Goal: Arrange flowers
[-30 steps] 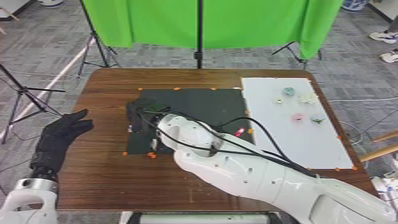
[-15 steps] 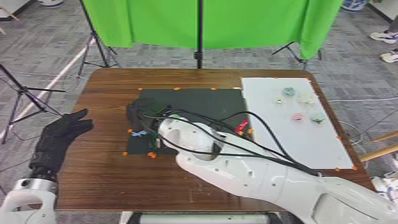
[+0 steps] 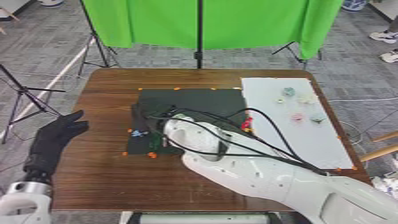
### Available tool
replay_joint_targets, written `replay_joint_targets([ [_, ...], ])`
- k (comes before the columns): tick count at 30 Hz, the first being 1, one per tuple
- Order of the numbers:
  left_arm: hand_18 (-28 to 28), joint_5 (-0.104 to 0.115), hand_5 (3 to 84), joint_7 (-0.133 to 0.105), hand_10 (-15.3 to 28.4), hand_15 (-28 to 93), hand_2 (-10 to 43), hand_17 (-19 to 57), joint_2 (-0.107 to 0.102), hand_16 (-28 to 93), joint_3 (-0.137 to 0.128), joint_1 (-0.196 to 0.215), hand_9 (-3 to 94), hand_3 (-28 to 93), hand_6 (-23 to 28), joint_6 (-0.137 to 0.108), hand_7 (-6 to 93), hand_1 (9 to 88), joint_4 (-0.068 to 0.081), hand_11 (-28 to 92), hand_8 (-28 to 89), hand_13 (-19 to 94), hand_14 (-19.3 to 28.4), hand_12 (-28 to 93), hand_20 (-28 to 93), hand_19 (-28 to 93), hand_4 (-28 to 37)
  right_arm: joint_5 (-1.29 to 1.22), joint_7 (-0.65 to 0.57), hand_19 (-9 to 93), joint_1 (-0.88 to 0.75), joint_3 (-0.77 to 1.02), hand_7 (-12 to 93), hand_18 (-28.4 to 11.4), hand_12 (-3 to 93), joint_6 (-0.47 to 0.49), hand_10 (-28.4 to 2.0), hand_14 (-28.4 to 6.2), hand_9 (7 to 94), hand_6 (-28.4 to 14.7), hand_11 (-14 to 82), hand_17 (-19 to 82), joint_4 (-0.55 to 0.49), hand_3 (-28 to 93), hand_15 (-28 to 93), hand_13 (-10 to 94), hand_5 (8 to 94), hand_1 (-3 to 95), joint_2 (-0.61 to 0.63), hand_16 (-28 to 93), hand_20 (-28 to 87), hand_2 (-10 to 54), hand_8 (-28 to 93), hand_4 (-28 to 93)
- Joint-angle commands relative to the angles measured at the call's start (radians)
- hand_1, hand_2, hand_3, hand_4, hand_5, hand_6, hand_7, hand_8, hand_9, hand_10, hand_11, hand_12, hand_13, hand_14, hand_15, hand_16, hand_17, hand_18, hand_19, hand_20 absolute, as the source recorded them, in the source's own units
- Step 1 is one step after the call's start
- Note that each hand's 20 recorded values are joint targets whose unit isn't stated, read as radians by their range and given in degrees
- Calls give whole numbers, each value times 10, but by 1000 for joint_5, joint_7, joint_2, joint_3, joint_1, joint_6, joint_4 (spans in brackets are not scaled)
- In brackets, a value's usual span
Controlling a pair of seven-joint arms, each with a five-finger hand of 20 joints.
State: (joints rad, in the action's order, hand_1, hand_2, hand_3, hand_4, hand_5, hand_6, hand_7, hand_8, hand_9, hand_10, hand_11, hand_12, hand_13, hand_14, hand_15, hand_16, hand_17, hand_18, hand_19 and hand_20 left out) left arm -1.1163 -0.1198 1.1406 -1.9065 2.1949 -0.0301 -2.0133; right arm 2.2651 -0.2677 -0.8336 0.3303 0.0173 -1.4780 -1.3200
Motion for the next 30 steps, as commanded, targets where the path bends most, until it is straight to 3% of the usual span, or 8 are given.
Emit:
replay_joint_targets([
  [1, 128, 2, 453, 20, 155, 166, 234, 102, 14, -10, -45, 67, 452, 653, 72, -6, 81, 171, -24, 178, -58, 375, 194, 98, 189, 118, -283, -65, -72, 932, -4, 198, 236, -149, 267, -5, -127, -21, 723, -2, 243, 583, -252, 683, 593, 860, 636, 387, 226, 381, 595, -95, -90, -159],
  [2, 128, 2, 452, 21, 155, 166, 234, 102, 13, -10, -48, 69, 452, 653, 71, -5, 81, 172, -25, 178, -58, 375, 194, 98, 189, 118, -283, -78, -91, 932, -26, 246, 227, -152, 261, 29, -134, -26, 718, -5, 234, 577, -289, 676, 593, 853, 630, 370, 258, 381, 594, -95, -88, -153],
  [5, 128, 1, 452, 25, 155, 166, 234, 102, 15, -9, -56, 79, 452, 651, 71, -9, 81, 173, -31, 178, -58, 375, 193, 99, 189, 118, -283, -138, -176, 930, -104, 439, 151, -177, 249, 306, -168, -66, 672, -28, 166, 529, -392, 639, 590, 807, 581, 283, 320, 370, 570, -95, -65, -134],
  [7, 128, 0, 451, 33, 154, 166, 234, 103, 19, -9, -69, 89, 452, 651, 70, -4, 81, 173, -38, 178, -58, 375, 194, 99, 189, 118, -283, -155, -205, 926, -147, 530, 99, -202, 234, 382, -193, -94, 634, -44, 116, 492, -414, 606, 574, 771, 535, 249, 350, 361, 548, -95, -50, -121],
  [10, 128, 0, 451, 37, 154, 165, 233, 103, 21, -10, -75, 97, 452, 651, 70, -3, 81, 174, -43, 177, -58, 375, 194, 98, 189, 118, -283, -187, -248, 913, -226, 645, 60, -224, 224, 423, -219, -127, 579, -58, 80, 454, -432, 590, 559, 734, 483, 225, 404, 357, 537, -95, -41, -119],
  [17, 128, -3, 452, 42, 154, 165, 232, 103, 27, -9, -76, 100, 452, 649, 71, 6, 80, 176, -46, 177, -58, 375, 194, 98, 189, 117, -283, -179, -314, 903, -353, 759, 47, -234, 225, 435, -229, -143, 565, -61, 80, 440, -405, 575, 559, 716, 471, 213, 495, 354, 538, -95, -35, -111],
  [24, 128, -5, 452, 52, 154, 164, 232, 103, 26, -9, -80, 99, 452, 646, 71, 17, 80, 177, -47, 177, -58, 374, 194, 98, 189, 116, -283, -148, -367, 915, -441, 819, 77, -224, 236, 472, -200, -125, 683, -41, 128, 464, -379, 585, 595, 754, 550, 249, 522, 354, 523, -95, -46, -104],
  [30, 128, -7, 451, 58, 155, 163, 231, 103, 26, -8, -77, 97, 451, 646, 71, 28, 80, 178, -47, 176, -57, 373, 194, 98, 189, 115, -283, -113, -378, 924, -486, 847, 89, -217, 240, 474, -183, -110, 720, -32, 153, 476, -356, 597, 599, 775, 568, 274, 527, 350, 512, -95, -51, -108],
])
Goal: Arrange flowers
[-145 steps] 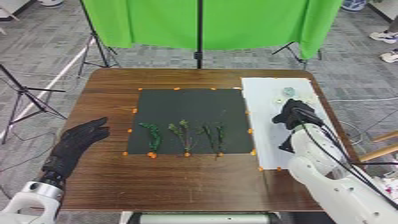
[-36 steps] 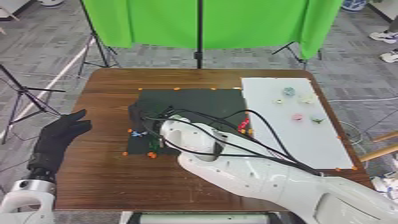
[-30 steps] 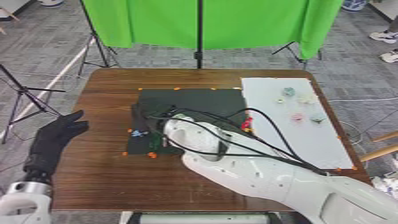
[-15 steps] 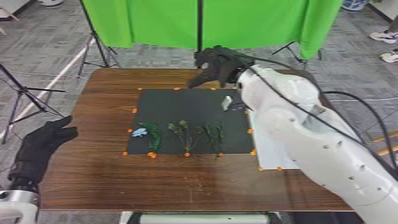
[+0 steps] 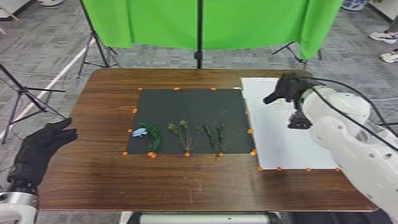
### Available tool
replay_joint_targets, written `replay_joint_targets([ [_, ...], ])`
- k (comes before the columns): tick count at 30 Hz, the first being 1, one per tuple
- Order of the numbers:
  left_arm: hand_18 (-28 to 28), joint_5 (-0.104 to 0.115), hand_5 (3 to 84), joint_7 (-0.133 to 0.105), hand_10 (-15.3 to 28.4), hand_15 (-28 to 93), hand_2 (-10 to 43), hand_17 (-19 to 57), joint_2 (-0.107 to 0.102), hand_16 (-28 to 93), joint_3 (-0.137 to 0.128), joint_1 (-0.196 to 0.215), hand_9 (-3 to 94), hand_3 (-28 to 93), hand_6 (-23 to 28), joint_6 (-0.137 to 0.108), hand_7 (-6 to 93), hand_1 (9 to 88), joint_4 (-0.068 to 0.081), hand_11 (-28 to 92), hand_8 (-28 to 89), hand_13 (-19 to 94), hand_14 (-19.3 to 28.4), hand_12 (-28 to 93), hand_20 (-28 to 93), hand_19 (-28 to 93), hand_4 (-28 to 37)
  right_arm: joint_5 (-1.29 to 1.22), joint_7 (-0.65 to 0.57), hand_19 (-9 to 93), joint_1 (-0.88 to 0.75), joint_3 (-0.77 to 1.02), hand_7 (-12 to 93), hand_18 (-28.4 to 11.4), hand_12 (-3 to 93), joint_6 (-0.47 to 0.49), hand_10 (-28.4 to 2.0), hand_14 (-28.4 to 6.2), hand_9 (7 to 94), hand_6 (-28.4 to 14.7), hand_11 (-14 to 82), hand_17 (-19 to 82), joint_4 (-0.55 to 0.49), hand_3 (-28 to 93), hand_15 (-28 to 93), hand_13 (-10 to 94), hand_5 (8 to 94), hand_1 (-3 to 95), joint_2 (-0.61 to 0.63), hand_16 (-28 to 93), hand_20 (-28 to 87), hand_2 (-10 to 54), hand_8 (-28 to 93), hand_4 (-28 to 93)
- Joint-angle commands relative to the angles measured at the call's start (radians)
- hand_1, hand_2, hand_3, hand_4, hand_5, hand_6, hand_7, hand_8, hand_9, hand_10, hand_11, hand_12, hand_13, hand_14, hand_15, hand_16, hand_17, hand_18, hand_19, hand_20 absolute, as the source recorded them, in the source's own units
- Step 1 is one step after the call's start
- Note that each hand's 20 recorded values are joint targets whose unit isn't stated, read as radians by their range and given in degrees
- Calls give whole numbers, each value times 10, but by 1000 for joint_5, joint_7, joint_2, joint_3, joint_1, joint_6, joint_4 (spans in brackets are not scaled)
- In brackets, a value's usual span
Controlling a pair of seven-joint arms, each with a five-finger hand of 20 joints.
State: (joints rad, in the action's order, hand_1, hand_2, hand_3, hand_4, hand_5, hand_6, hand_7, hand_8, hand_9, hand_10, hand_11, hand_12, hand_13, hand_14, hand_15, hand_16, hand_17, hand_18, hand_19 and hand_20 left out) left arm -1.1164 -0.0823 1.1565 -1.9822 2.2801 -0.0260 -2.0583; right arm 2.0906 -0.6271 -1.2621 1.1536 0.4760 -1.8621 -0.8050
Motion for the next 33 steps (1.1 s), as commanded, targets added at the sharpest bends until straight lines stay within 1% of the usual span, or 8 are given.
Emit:
replay_joint_targets([
  [1, 128, -8, 451, 22, 155, 163, 231, 103, 12, -8, -2, 15, 451, 646, 71, 26, 80, 178, -3, 176, -58, 373, 194, 98, 189, 115, -283, 68, -21, 925, -63, 28, 89, -217, 241, 13, -182, -109, 724, -31, 157, 477, 32, 600, 600, 776, 568, 277, 14, 350, 511, -95, -52, -109],
  [11, 127, -12, 451, 24, 155, 163, 229, 102, 20, -8, -3, 22, 449, 645, 71, 28, 79, 178, -9, 175, -57, 372, 194, 99, 188, 113, -283, 138, -45, 932, -112, 51, 106, -203, 249, -27, -168, -89, 752, -21, 188, 502, 41, 611, 607, 800, 579, 295, 42, 352, 512, -95, -57, -118],
  [16, 127, -15, 450, 30, 154, 162, 226, 101, 22, -8, 0, 19, 448, 645, 71, 41, 80, 181, -7, 174, -57, 371, 194, 98, 188, 113, -283, 185, -77, 932, -129, 39, 111, -199, 252, -50, -165, -79, 759, -18, 196, 514, 55, 614, 609, 812, 586, 299, 47, 352, 522, -95, -61, -120],
  [20, 127, -15, 449, 34, 154, 162, 225, 101, 24, -8, -2, 22, 447, 643, 71, 41, 78, 183, -9, 174, -58, 370, 194, 99, 188, 113, -283, 166, -69, 932, -146, 36, 118, -173, 242, -69, -142, -38, 803, -10, 203, 559, 74, 622, 554, 872, 610, 332, 36, 343, 504, -95, -66, -125],
  [23, 127, -14, 448, 35, 153, 160, 224, 101, 26, -8, -2, 21, 447, 643, 71, 44, 78, 184, -9, 174, -57, 370, 194, 99, 188, 113, -283, 163, -45, 932, -172, 29, 132, -151, 234, -133, -136, -29, 828, 2, 200, 591, 87, 635, 523, 904, 621, 374, 28, 344, 480, -95, -72, -136],
  [28, 127, -14, 448, 37, 153, 159, 224, 100, 29, -7, -2, 22, 447, 643, 70, 46, 78, 185, -10, 174, -57, 370, 194, 99, 188, 113, -283, 149, -24, 932, -195, 7, 155, -138, 233, -250, -125, -18, 852, 12, 208, 605, 115, 649, 506, 921, 634, 436, 13, 358, 469, -95, -80, -158],
  [31, 128, -14, 448, 39, 153, 159, 224, 100, 29, -7, -3, 21, 446, 642, 70, 46, 79, 186, -9, 174, -57, 370, 193, 99, 188, 113, -283, 136, -20, 932, -207, 0, 172, -137, 314, -317, -112, -14, 868, 17, 158, 608, 127, 635, 502, 927, 649, 489, 10, 370, 471, -95, -91, -185],
  [33, 128, -14, 448, 39, 152, 158, 224, 100, 32, -7, -5, 26, 446, 642, 70, 45, 79, 186, -12, 174, -57, 370, 193, 99, 188, 113, -283, 130, -25, 932, -208, -10, 187, -136, 365, -346, -99, -8, 888, 14, 111, 610, 134, 583, 506, 931, 677, 547, 9, 373, 479, -95, 8, -180],
])
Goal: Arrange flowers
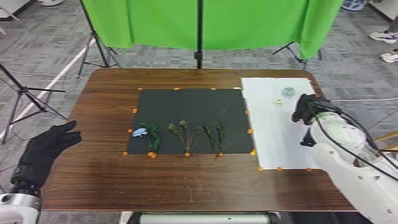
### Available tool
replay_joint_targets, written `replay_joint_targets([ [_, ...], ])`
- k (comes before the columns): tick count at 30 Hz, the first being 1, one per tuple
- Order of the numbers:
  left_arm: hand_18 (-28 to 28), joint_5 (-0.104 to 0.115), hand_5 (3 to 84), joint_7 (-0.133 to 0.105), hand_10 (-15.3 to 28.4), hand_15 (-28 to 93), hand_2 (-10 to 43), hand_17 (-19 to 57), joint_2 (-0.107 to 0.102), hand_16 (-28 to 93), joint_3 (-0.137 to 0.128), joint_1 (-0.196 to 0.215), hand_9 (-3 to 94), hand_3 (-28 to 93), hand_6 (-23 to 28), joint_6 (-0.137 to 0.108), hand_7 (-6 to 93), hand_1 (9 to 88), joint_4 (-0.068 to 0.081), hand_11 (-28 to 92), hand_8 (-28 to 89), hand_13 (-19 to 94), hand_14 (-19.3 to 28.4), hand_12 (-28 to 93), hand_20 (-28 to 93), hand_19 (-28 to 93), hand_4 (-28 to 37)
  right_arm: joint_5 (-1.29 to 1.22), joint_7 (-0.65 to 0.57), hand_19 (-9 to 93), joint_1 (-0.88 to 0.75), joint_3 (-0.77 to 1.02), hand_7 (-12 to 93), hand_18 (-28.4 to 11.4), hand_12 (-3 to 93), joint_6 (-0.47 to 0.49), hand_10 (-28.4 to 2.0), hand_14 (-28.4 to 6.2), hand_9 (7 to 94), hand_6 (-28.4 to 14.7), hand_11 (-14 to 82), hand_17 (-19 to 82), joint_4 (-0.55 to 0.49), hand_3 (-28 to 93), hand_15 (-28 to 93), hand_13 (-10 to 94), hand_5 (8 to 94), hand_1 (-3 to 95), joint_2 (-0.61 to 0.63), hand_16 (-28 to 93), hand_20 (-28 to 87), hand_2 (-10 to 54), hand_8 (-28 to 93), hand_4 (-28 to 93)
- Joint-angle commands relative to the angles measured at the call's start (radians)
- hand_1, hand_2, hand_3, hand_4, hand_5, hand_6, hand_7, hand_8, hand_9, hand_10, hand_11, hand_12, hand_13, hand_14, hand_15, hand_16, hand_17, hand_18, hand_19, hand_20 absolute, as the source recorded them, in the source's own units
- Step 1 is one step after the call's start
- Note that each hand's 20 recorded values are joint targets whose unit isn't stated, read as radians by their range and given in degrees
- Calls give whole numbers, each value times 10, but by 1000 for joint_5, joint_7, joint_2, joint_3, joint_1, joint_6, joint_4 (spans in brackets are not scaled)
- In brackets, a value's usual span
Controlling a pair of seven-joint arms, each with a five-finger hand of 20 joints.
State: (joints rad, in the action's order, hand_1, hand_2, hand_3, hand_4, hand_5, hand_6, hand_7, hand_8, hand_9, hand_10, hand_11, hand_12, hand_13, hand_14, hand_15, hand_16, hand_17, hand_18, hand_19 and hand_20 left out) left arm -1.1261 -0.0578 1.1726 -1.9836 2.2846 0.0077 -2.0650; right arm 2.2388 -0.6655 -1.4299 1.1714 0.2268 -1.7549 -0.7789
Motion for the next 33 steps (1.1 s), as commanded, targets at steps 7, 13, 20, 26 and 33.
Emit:
replay_joint_targets([
  [7, 127, -5, 449, 15, 152, 159, 223, 100, 22, -6, -6, 27, 445, 642, 71, 8, 79, 187, -8, 173, -57, 369, 194, 99, 187, 112, -283, -7, 15, 932, -30, -15, 233, -134, 409, -146, -86, 0, 920, -11, 83, 614, 8, 542, 510, 936, 784, 640, -1, 378, 492, -95, 123, -169],
  [13, 127, -5, 448, 16, 152, 159, 223, 100, 19, -6, -15, 34, 445, 641, 71, 5, 78, 188, -15, 174, -57, 369, 194, 99, 187, 112, -283, -33, 25, 932, 36, 34, 238, -131, 417, -191, -85, 2, 929, -16, 89, 621, -112, 545, 517, 937, 800, 649, 14, 377, 494, -95, 132, -160],
  [20, 127, -1, 449, 22, 153, 159, 224, 100, 7, -7, -18, 31, 445, 638, 72, 6, 78, 190, -12, 174, -57, 369, 194, 98, 186, 112, -283, -304, 109, 932, 219, -73, 237, -129, 422, -275, -85, 2, 933, -14, 93, 625, -160, 546, 520, 937, 800, 647, -71, 378, 496, -95, 144, -152],
  [26, 127, 2, 449, 10, 153, 160, 225, 100, 0, -6, -3, 16, 446, 637, 72, -5, 79, 190, -5, 175, -57, 369, 194, 99, 187, 113, -283, -641, 140, 932, 334, -199, 237, -130, 430, -300, -86, 2, 933, -17, 93, 629, -42, 548, 531, 937, 801, 644, -284, 377, 507, -95, 149, -144],
  [33, 129, -4, 449, 14, 153, 161, 226, 98, -19, -7, 16, -14, 446, 638, 71, 8, 80, 188, 5, 176, -57, 369, 194, 99, 188, 117, -283, -799, 173, 932, 474, -433, 236, -129, 435, -294, -85, 3, 932, -18, 95, 630, 113, 544, 535, 937, 802, 648, -420, 376, 512, -95, 149, -144],
])
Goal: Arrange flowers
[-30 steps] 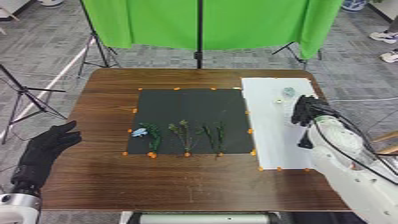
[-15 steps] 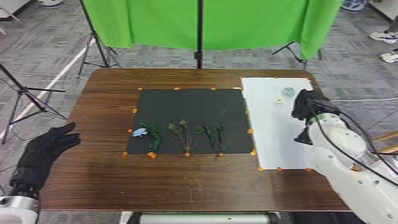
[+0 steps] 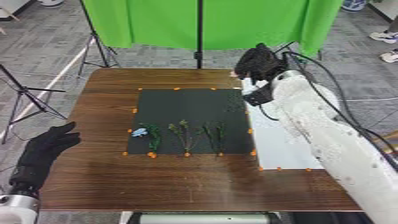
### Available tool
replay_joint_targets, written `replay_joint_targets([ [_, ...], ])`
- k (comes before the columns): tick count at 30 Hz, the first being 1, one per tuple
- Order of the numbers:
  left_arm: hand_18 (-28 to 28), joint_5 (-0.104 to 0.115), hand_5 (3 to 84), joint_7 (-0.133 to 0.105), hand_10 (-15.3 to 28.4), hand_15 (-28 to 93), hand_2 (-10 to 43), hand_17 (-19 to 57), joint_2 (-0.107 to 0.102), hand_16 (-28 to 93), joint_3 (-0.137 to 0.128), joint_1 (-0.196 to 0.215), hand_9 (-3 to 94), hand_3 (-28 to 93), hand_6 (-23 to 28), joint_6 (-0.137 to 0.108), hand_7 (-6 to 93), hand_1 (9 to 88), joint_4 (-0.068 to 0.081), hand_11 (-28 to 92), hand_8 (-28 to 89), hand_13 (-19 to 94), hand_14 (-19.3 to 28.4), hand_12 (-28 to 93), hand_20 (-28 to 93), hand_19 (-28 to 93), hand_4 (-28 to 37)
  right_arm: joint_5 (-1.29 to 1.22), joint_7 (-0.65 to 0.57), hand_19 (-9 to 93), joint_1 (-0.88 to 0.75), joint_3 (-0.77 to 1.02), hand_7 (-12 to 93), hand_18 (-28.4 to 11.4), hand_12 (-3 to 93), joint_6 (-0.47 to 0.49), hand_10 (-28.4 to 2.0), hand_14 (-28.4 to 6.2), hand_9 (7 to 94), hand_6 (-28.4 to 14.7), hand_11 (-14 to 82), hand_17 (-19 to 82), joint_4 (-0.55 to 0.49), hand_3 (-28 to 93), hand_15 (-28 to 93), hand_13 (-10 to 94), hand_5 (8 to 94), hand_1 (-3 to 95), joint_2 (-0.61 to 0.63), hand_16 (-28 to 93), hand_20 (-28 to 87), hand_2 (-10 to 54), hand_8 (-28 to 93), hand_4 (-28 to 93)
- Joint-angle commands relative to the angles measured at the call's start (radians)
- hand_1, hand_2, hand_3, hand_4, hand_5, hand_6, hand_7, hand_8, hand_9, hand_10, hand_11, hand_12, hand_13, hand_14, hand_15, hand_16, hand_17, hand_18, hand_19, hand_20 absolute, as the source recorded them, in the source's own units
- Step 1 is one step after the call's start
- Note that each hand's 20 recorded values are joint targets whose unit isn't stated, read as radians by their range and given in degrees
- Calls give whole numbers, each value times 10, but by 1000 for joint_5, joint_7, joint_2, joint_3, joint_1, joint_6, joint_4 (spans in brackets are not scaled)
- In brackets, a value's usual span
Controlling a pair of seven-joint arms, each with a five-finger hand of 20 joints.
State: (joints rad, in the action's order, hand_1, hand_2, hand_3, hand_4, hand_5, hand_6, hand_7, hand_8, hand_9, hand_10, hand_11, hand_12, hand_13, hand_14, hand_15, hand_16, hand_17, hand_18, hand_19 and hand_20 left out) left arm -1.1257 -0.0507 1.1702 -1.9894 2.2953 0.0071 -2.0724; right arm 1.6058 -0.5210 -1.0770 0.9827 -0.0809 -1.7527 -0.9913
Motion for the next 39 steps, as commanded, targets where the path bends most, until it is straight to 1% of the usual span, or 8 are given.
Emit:
replay_joint_targets([
  [1, 129, -5, 449, 8, 153, 160, 227, 98, -18, -7, 24, -27, 446, 638, 71, 9, 80, 187, 13, 176, -57, 369, 194, 99, 188, 118, -283, -164, 31, 932, 131, -268, 236, -130, 436, 18, -85, 3, 932, -18, 94, 630, 124, 544, 535, 937, 802, 648, -225, 376, 513, -95, 149, -144],
  [6, 130, -8, 449, 13, 153, 160, 228, 98, -32, -7, 42, -52, 446, 638, 71, 23, 80, 188, 25, 175, -58, 369, 194, 99, 188, 119, -283, -221, 35, 932, 149, -353, 239, -130, 434, -20, -85, 4, 932, -17, 94, 628, 176, 545, 535, 937, 801, 646, -291, 377, 517, -95, 147, -144],
  [17, 130, -8, 448, 1, 153, 159, 229, 97, -25, -6, 78, -71, 446, 639, 70, 23, 79, 187, 40, 175, -57, 369, 194, 99, 186, 118, -283, -252, 44, 932, 189, -435, 249, -126, 430, -111, -84, 4, 929, -13, 90, 627, 249, 556, 534, 937, 793, 638, -364, 380, 520, -95, 141, -156],
  [22, 130, -6, 449, -15, 152, 160, 311, 97, -14, -7, 103, -82, 448, 629, 65, 14, 83, 193, 48, 176, -58, 370, 193, 99, 186, 118, -282, -261, 61, 932, 208, -466, 244, -127, 419, -168, -83, 3, 926, -14, 85, 625, 298, 562, 533, 937, 791, 633, -383, 382, 522, -95, 126, -156],
  [28, 128, -11, 451, -33, 152, 165, 335, 101, -7, -8, 119, -90, 452, 646, 62, 15, 89, 192, 59, 179, -61, 375, 191, 98, 187, 120, -283, -247, 62, 932, 218, -487, 239, -126, 391, -220, -84, 4, 920, -12, 71, 624, 344, 566, 531, 937, 786, 631, -406, 384, 523, -95, 108, -158],
  [30, 127, -14, 447, -45, 152, 166, 310, 102, -6, -9, 120, -92, 452, 666, 64, 26, 88, 221, 63, 180, -62, 375, 191, 97, 187, 120, -276, -230, 58, 932, 215, -488, 236, -126, 383, -215, -87, 4, 917, -11, 66, 623, 354, 570, 530, 937, 786, 629, -412, 385, 524, -95, 101, -157],
  [34, 127, -20, 420, -79, 150, 167, 204, 103, -3, -12, 114, -93, 451, 699, 61, 51, 90, 306, 72, 181, -62, 376, 189, 97, 186, 120, -141, -230, 53, 932, 217, -496, 230, -126, 364, -217, -88, 3, 915, -9, 58, 622, 366, 570, 528, 936, 786, 629, -420, 387, 522, -95, 91, -158],
  [39, 124, -29, 397, -98, 141, 158, 111, 110, -4, -10, 116, -96, 447, 733, 54, 42, 96, 393, 76, 182, -63, 380, 179, 100, 186, 106, -34, -223, 53, 932, 214, -502, 214, -125, 319, -209, -89, 1, 902, -5, 37, 620, 365, 578, 525, 935, 779, 622, -423, 388, 519, -95, 72, -157],
])
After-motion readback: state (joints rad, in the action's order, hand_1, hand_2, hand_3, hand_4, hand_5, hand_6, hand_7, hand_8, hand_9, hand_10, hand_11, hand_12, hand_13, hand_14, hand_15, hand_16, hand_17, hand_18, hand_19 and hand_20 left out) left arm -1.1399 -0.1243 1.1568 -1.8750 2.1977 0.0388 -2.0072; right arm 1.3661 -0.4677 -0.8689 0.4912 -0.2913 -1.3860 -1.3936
